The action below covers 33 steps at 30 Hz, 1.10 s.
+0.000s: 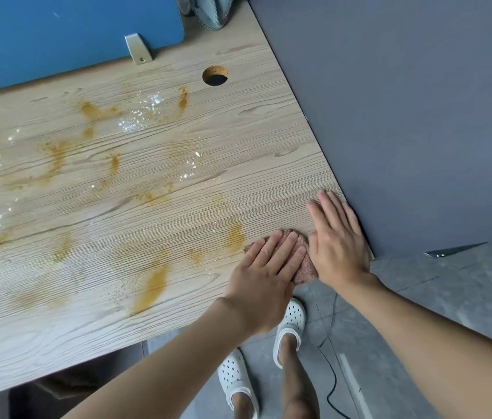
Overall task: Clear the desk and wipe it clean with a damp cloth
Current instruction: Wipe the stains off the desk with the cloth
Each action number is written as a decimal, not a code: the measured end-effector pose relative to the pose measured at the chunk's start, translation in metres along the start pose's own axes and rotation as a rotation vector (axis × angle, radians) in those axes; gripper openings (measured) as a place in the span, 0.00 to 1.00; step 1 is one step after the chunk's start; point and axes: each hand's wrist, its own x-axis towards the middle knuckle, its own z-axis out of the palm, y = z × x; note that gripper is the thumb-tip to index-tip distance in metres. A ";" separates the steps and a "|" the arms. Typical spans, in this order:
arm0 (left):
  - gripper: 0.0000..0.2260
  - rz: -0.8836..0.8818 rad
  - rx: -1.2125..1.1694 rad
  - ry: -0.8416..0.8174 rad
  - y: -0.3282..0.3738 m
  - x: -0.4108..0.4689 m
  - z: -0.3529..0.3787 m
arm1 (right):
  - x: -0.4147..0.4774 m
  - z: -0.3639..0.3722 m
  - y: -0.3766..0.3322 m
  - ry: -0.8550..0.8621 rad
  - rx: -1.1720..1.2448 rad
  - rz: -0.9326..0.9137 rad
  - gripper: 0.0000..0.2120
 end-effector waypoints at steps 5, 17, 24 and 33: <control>0.27 0.014 0.030 0.065 -0.007 -0.016 0.015 | 0.000 -0.002 -0.001 -0.027 0.014 0.005 0.28; 0.26 -0.048 0.044 0.189 -0.012 -0.038 0.035 | 0.007 -0.001 -0.026 -0.015 -0.056 0.076 0.23; 0.27 -0.152 0.009 0.200 -0.009 -0.045 0.041 | 0.005 0.002 -0.043 -0.029 -0.064 0.100 0.28; 0.27 -0.169 0.025 0.249 -0.021 -0.048 0.038 | 0.007 -0.002 -0.044 -0.058 -0.086 0.103 0.28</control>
